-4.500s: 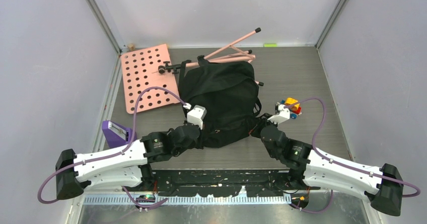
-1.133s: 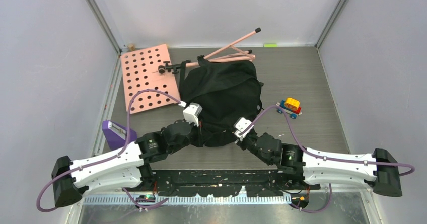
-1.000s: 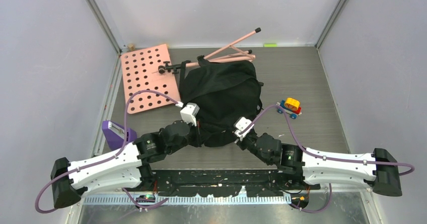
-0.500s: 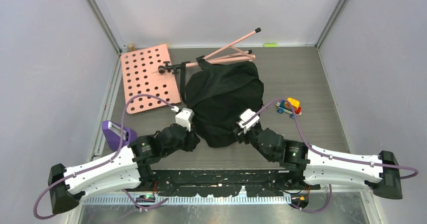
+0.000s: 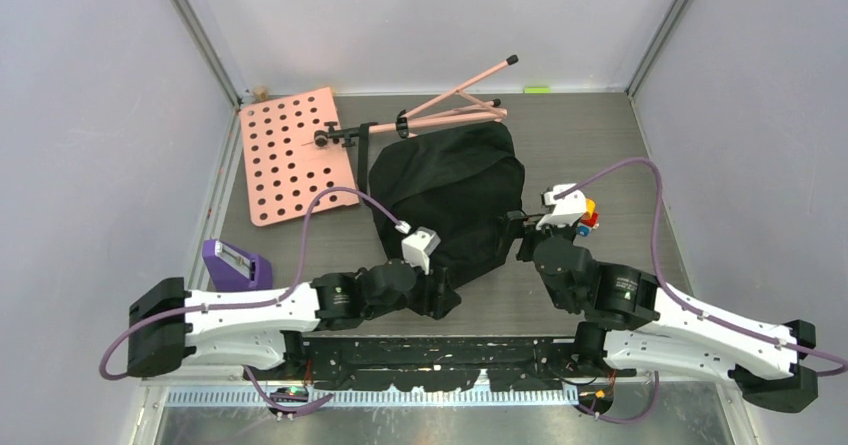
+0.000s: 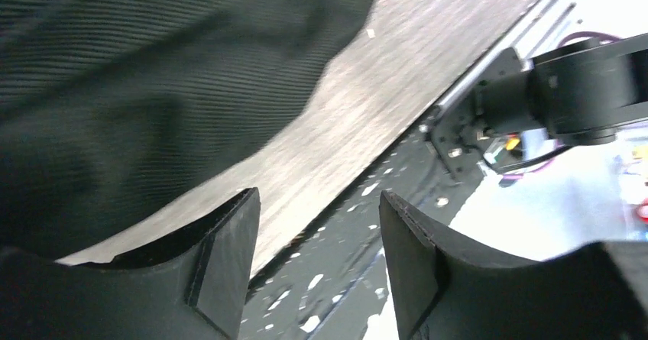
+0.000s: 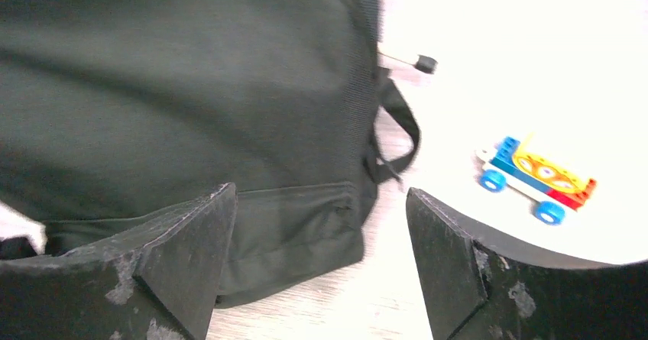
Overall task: Pack the student bag
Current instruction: Zip the student bag at the center of the board.
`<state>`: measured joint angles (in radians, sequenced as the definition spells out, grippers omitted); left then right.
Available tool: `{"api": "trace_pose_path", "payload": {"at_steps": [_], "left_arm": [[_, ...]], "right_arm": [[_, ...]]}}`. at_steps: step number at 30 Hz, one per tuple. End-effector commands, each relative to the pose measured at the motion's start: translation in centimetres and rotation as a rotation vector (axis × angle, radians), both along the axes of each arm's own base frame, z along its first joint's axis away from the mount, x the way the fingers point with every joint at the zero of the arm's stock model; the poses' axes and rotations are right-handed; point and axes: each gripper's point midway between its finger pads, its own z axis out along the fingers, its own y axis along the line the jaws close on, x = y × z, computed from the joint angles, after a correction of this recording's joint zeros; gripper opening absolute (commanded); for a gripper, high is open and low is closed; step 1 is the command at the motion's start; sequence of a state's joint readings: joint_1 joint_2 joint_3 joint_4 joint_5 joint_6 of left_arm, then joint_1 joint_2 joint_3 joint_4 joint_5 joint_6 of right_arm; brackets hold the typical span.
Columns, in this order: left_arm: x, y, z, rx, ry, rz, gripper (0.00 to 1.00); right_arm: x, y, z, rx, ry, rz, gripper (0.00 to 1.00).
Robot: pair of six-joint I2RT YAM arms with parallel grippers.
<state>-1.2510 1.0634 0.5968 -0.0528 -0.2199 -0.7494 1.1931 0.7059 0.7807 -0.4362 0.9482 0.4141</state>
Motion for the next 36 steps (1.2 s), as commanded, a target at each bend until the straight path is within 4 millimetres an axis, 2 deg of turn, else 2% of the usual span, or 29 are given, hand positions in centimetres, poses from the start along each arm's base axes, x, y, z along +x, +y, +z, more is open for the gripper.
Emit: {"api": "trace_pose_path", "payload": {"at_steps": [1,6,9,11,15,19,27,30,36], "left_arm": [[0.5,-4.4,4.6,-0.24,0.03,0.07,0.62],[1.9,-5.2,3.7,-0.272,0.03,0.163,0.63],[3.0,-5.4,4.2,-0.319,0.001,0.213,0.64],[3.6,-5.2,4.5,-0.333,-0.019,0.245,0.64],[4.7,-4.3,3.7,-0.29,-0.039,0.318,0.64],[5.0,-3.5,2.6,-0.235,-0.028,0.359,0.62],[5.8,-3.2,1.5,-0.177,-0.045,0.412,0.61],[6.3,-3.2,1.2,-0.151,-0.078,0.429,0.56],[7.4,-2.8,0.8,-0.087,-0.143,0.489,0.51]], "right_arm": [[0.0,-3.5,-0.7,0.079,0.061,-0.138,0.87],[-0.2,-4.4,-1.1,0.141,0.061,-0.162,0.87],[-0.4,-4.8,-1.1,0.168,0.051,-0.164,0.86],[-0.5,-5.0,-1.1,0.178,0.047,-0.164,0.85],[-0.5,-5.1,-1.0,0.184,0.04,-0.161,0.85],[-0.5,-4.7,-0.9,0.194,0.033,-0.145,0.84],[-0.4,-3.6,-1.3,0.207,0.038,-0.108,0.84],[-0.4,-3.4,-1.5,0.208,0.042,-0.1,0.83],[-0.4,-2.9,-1.7,0.216,0.049,-0.082,0.79]]}}
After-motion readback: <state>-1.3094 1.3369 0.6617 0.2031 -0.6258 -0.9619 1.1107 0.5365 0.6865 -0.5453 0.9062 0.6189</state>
